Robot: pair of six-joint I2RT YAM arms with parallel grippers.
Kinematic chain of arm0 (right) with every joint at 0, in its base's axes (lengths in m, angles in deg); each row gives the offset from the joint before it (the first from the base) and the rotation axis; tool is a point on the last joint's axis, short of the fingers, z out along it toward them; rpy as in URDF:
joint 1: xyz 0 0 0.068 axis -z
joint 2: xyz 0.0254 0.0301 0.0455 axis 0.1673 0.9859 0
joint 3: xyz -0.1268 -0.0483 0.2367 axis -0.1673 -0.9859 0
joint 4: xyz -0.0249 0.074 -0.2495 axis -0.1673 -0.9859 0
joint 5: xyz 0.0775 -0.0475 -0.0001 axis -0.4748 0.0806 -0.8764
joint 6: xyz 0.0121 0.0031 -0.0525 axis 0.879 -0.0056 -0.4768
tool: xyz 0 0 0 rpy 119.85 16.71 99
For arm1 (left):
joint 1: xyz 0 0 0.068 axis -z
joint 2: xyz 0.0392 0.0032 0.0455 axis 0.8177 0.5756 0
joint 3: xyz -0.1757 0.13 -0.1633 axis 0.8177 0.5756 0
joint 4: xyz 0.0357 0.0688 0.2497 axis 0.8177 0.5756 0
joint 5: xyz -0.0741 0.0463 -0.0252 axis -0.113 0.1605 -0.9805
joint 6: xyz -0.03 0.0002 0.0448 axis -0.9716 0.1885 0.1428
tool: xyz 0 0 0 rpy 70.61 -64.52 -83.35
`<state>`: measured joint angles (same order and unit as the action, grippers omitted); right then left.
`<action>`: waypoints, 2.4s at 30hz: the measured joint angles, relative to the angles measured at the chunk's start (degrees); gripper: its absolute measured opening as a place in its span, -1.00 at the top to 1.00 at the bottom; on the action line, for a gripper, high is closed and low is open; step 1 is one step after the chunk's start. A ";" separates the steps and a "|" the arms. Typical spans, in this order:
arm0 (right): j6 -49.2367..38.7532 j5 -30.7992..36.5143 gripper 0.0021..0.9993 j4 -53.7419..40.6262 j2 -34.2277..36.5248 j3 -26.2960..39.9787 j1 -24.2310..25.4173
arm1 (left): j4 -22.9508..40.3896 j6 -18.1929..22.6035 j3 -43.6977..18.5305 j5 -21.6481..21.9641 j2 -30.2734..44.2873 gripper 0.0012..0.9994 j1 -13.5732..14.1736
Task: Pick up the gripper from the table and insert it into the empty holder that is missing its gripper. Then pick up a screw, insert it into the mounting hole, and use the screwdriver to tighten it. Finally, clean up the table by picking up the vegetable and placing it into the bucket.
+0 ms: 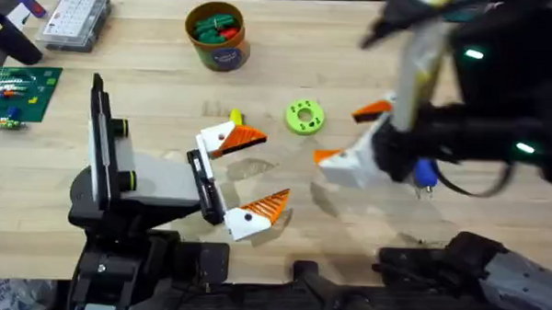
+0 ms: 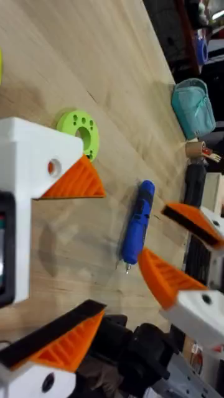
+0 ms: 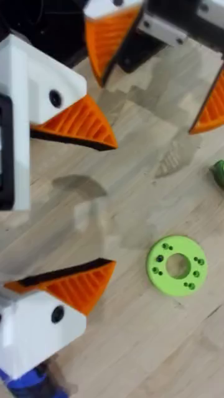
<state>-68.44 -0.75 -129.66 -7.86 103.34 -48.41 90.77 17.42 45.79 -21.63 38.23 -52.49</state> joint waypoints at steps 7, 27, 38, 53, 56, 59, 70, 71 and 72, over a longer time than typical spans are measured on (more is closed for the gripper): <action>-1.31 0.69 -0.98 9.53 12.52 -0.07 -0.01 | 0.00 0.00 0.02 0.02 -0.02 -0.98 0.00; -4.05 6.08 -0.98 16.34 26.69 -0.07 0.24 | 0.00 0.00 0.02 0.02 -0.02 -0.98 0.00; -4.07 6.21 -0.98 18.35 32.29 -0.07 0.39 | 0.00 0.00 0.02 0.04 -0.02 -0.98 0.00; -4.07 6.49 -0.94 22.11 35.14 -0.07 0.41 | 0.00 0.00 0.02 0.04 -0.02 -0.98 0.00; -4.07 6.49 -0.93 22.85 35.14 -0.07 0.43 | 0.00 0.00 0.02 0.04 -0.02 -0.98 0.00; -4.07 6.49 -0.93 23.75 35.14 -0.07 0.43 | 0.00 0.00 0.02 0.04 -0.02 -0.98 0.00; -4.31 6.51 -0.49 24.16 35.14 -0.07 0.43 | 0.00 0.00 0.02 0.04 0.00 -0.98 0.00; -4.33 6.49 -0.41 24.16 35.16 -0.07 0.43 | 0.00 0.00 0.02 0.04 -0.02 -0.98 0.00; -4.44 6.49 -0.34 24.18 35.14 -0.07 0.43 | 0.00 0.00 -0.01 0.02 0.00 -0.98 0.00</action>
<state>-72.88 5.74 -105.48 27.28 103.27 -47.98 90.77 17.42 45.78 -21.61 38.23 -52.49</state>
